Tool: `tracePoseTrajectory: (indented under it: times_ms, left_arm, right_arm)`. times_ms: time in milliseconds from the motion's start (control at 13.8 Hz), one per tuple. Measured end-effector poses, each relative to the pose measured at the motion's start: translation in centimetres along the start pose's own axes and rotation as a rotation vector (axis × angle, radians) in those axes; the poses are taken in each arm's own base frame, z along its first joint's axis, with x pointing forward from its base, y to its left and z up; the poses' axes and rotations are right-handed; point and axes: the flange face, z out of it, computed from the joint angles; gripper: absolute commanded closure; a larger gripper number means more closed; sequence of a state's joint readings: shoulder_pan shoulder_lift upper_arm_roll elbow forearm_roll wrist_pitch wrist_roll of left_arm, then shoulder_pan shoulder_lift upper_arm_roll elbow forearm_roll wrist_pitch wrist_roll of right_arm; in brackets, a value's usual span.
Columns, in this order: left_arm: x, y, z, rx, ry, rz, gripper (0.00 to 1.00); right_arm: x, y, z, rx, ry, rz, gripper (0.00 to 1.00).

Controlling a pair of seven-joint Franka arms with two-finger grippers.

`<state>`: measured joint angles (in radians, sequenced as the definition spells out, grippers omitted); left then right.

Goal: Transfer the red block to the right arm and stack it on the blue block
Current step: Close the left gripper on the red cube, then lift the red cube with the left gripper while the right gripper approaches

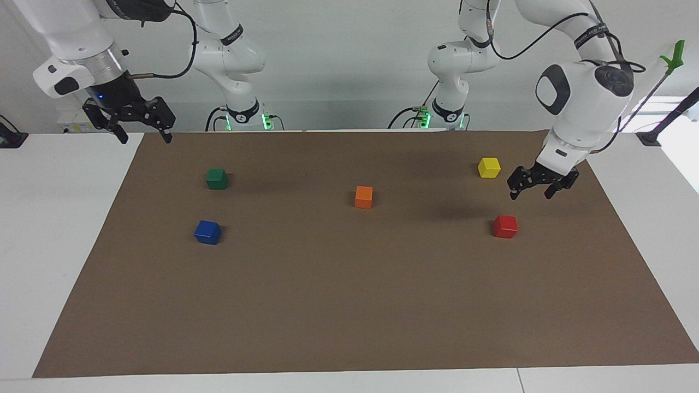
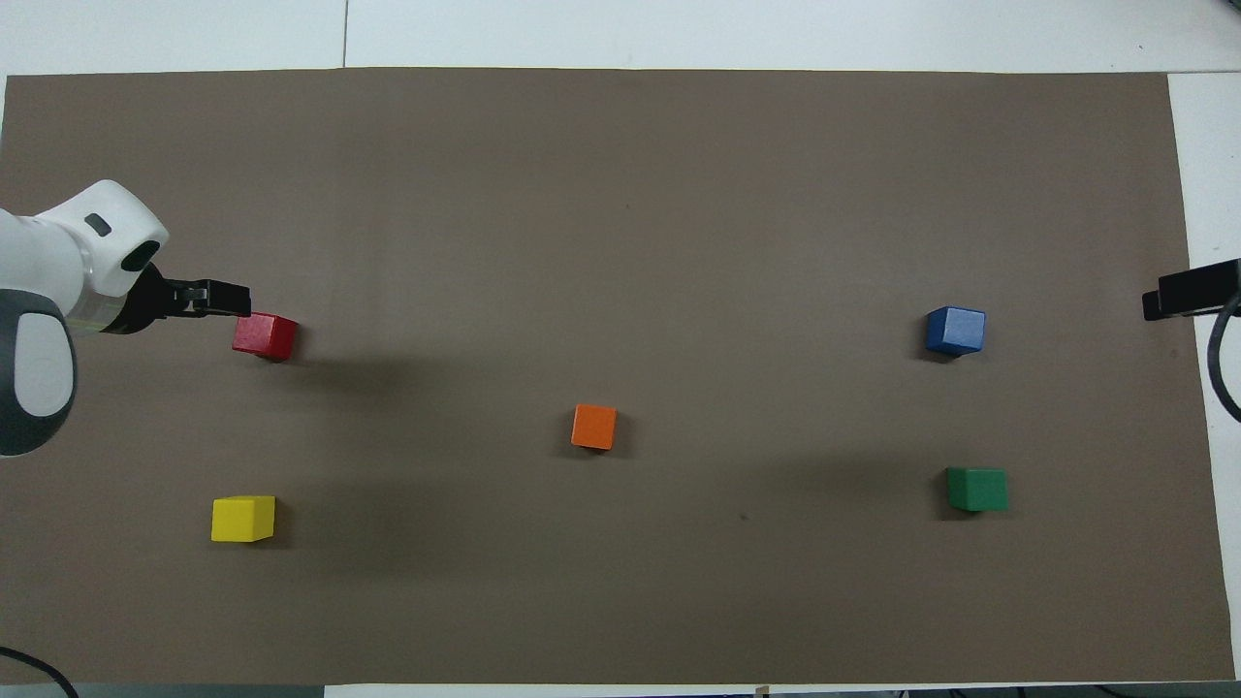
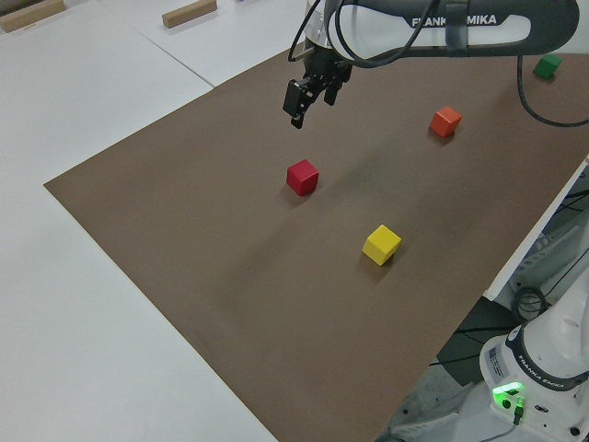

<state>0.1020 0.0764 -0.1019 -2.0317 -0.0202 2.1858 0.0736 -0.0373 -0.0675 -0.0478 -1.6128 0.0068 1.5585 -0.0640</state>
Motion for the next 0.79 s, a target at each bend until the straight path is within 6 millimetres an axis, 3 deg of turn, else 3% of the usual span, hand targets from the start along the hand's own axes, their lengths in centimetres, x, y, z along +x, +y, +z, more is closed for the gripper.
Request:
tracePoseTrajectory:
  times_ms: [217,578,650,722,795]
  left_arm:
    - [-0.2,-1.0,5.4,-0.003,-0.005,-0.013,0.0]
    - [-1.4,-0.8,9.0,-0.005,-0.001,-0.011,0.0]
    - [-1.6,-0.8,9.6,-0.006,-0.007,-0.01,0.17]
    - [-1.8,-0.7,10.2,-0.007,-0.013,-0.009,0.73]
    - [-1.8,-0.7,10.6,-0.009,-0.019,-0.009,1.0]
  right_arm:
    - [0.0,0.1,0.0,0.0,0.0,0.002,0.0]
    - [-0.3,0.5,0.7,0.004,-0.018,0.01,0.0]
    - [-0.5,0.4,1.5,0.019,-0.032,0.01,0.0]
    - [-0.7,0.1,2.5,0.05,-0.04,0.01,0.0]
    - [-0.9,-0.2,3.6,0.09,-0.045,0.009,0.0]
